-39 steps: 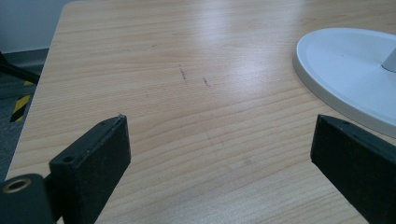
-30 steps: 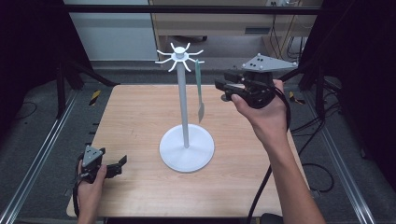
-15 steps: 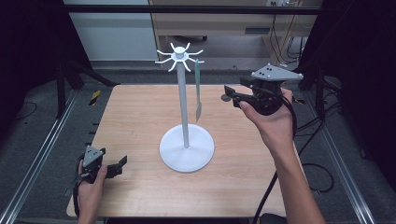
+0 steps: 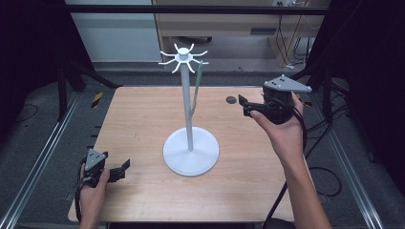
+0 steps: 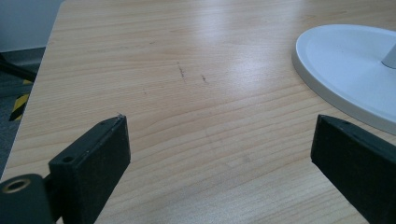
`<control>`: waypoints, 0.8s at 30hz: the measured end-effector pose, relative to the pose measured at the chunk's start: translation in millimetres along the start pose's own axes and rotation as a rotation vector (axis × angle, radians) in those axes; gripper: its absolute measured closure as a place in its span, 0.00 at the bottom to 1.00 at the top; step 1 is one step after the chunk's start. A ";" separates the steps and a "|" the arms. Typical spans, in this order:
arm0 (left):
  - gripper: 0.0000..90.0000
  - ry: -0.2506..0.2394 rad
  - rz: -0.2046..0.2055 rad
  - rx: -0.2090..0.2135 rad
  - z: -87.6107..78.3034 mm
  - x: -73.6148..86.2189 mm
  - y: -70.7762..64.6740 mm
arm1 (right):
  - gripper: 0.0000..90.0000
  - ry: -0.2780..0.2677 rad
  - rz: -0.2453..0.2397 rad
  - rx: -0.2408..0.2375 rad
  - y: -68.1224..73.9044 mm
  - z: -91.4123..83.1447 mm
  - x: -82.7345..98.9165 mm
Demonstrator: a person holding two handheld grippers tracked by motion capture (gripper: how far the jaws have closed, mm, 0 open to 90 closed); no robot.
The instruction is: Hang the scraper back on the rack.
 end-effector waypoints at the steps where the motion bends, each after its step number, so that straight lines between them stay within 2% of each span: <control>1: 0.05 -0.001 -0.003 -0.001 -0.1 -0.1 0.0 | 0.18 0.004 0.003 0.008 -1.4 0.0 3.7; 11: 0.05 -0.001 -0.001 -0.005 -0.2 -0.1 1.3 | 0.11 0.040 0.011 0.052 -10.7 1.6 44.7; 24: 0.05 0.004 0.002 -0.002 -0.1 0.5 0.9 | 0.08 0.112 0.027 0.042 -7.7 -1.9 98.2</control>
Point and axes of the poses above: each handheld gripper's, and its own axes: z roughly forward along the jaws, x roughly out of its underside, y roughly to its left, the point moved 9 cm from there along z, roughly forward along the jaws, and after that the axes turned 9 degrees about -y, right-handed, at the moved point
